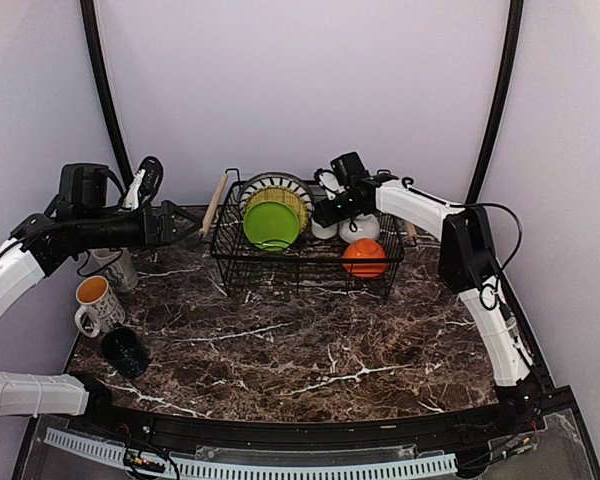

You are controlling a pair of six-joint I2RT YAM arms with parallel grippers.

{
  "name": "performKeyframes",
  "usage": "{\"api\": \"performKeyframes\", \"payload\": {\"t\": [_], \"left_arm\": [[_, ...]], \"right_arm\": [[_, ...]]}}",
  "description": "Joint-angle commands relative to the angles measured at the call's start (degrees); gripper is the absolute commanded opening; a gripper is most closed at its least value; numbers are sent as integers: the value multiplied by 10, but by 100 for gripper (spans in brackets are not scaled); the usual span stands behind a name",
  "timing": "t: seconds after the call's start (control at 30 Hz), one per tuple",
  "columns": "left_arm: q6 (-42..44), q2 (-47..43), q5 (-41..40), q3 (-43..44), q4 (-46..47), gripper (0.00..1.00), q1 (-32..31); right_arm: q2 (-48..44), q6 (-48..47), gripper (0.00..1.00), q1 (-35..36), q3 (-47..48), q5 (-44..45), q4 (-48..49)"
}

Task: Unload the mixed dishes from the dish rack
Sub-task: Grab the cup from the dish rack.

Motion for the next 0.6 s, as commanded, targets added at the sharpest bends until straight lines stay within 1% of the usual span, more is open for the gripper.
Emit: {"api": "performKeyframes", "payload": {"t": [0.0,0.03,0.13,0.23,0.3,0.37,0.47,0.57], "left_arm": [[-15,-7,11,-13,12,99,4],[-16,-8,13,-14,12,99,4],[-25,-10,18,-17,18,99,4],[-34,-8,28,-23,33,99,4],[-44,-6,36,-28,46,99,4],[-56,-3,46,-35,64,99,3],[-84,2,62,-46,97,99,2],[-112,14,82,-58,150,99,-1]], "right_arm": [[-1,-2,55,0,19,-2,27],[-6,0,50,1,17,-4,27],[-32,2,41,1,2,-8,27],[-77,23,33,2,-41,-8,37],[-123,33,30,2,-87,-11,53],[-168,47,30,2,-137,-15,76],[-234,75,29,3,-217,-46,127],[-290,114,28,2,-293,-83,182]]}}
